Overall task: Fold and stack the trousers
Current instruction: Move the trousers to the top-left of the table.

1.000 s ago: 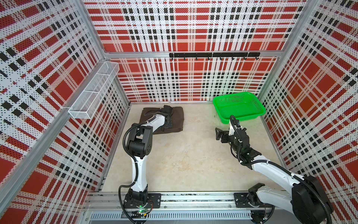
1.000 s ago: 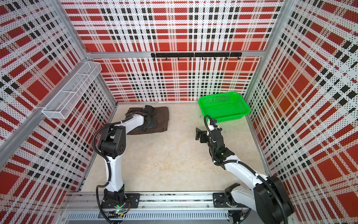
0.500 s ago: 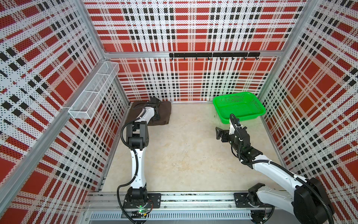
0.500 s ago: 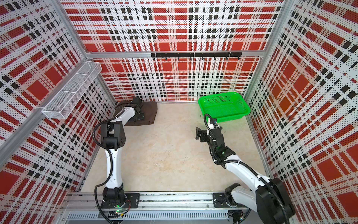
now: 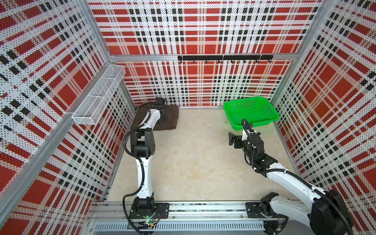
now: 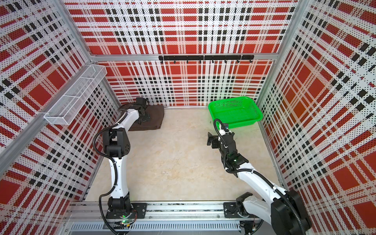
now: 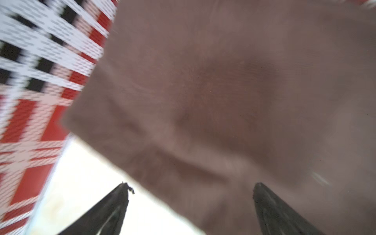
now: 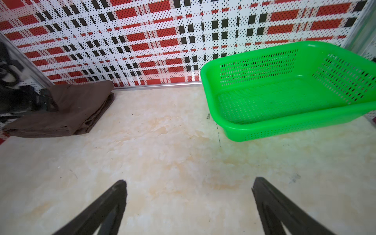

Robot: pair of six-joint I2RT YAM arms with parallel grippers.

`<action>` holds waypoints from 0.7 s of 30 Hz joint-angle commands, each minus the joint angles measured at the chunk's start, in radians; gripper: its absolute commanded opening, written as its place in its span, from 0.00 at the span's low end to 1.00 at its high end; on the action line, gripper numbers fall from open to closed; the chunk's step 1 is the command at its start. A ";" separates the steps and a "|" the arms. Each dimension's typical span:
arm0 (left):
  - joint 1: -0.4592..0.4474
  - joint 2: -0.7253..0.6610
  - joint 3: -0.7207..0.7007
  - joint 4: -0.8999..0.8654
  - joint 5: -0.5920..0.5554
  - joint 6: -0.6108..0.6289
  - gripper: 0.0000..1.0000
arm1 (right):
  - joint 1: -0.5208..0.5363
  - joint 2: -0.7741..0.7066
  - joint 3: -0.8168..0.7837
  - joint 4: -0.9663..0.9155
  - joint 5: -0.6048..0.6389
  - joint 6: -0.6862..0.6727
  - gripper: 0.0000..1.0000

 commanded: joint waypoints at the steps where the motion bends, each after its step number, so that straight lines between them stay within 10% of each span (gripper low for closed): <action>1: -0.067 -0.284 -0.114 0.149 -0.027 0.027 0.98 | 0.003 -0.017 -0.007 0.077 0.087 -0.098 1.00; 11: -0.164 -0.973 -1.043 0.883 -0.083 0.008 0.98 | -0.145 0.017 -0.149 0.382 0.116 -0.128 1.00; 21: -0.139 -1.230 -1.610 1.215 -0.308 -0.081 0.98 | -0.213 0.186 -0.433 1.060 0.280 -0.320 1.00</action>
